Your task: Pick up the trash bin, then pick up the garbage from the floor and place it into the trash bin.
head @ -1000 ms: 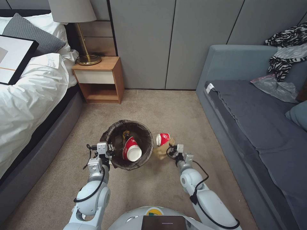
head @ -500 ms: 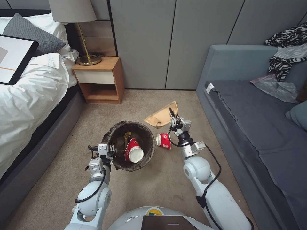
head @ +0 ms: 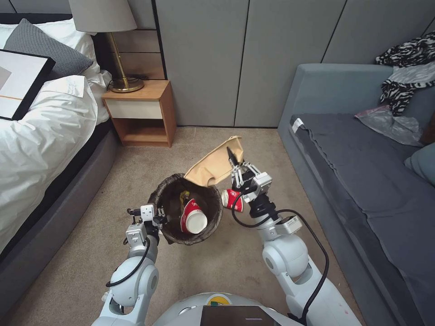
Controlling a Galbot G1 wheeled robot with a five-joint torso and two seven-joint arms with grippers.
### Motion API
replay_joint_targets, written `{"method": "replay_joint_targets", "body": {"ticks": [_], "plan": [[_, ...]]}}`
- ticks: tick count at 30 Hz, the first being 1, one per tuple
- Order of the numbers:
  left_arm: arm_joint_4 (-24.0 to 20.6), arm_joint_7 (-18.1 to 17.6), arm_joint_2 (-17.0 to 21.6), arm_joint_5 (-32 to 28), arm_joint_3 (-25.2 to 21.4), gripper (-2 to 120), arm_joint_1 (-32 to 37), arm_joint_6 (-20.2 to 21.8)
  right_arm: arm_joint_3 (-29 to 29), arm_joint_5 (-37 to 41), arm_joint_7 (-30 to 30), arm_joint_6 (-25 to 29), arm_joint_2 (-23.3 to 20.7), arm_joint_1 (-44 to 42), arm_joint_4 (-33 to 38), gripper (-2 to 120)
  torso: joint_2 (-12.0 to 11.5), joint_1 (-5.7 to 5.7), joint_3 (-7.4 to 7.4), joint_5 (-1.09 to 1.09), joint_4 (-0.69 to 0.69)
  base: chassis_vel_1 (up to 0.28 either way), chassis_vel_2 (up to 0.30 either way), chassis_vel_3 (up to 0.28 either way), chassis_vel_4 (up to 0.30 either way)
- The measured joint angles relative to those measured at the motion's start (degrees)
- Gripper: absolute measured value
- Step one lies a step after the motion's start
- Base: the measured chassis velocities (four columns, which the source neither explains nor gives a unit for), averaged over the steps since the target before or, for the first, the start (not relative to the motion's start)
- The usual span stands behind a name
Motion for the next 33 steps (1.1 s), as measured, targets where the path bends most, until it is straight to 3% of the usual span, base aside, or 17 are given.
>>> {"method": "replay_joint_targets", "body": {"ticks": [26,31,33], "plan": [[-0.47,-0.43,0.06,-0.36,0.19,3,0.06,1.07,-6.05,-3.81,-0.9,2.31,-0.54,-0.16,-10.93,5,0.0,0.0,0.0,0.0,0.0,0.0,0.0,0.0,0.0],[-0.72,-0.49,0.02,-0.37,0.54,3,0.13,1.1,-7.45,-4.89,-0.74,2.4,-0.52,0.36,-13.3,25,0.0,0.0,0.0,0.0,0.0,0.0,0.0,0.0,0.0],[-0.74,-0.5,0.02,-0.38,0.56,3,0.16,1.11,-7.65,-5.0,-0.73,2.43,-0.52,0.41,-13.49,28,0.0,0.0,0.0,0.0,0.01,0.0,0.0,0.0,0.0]]}}
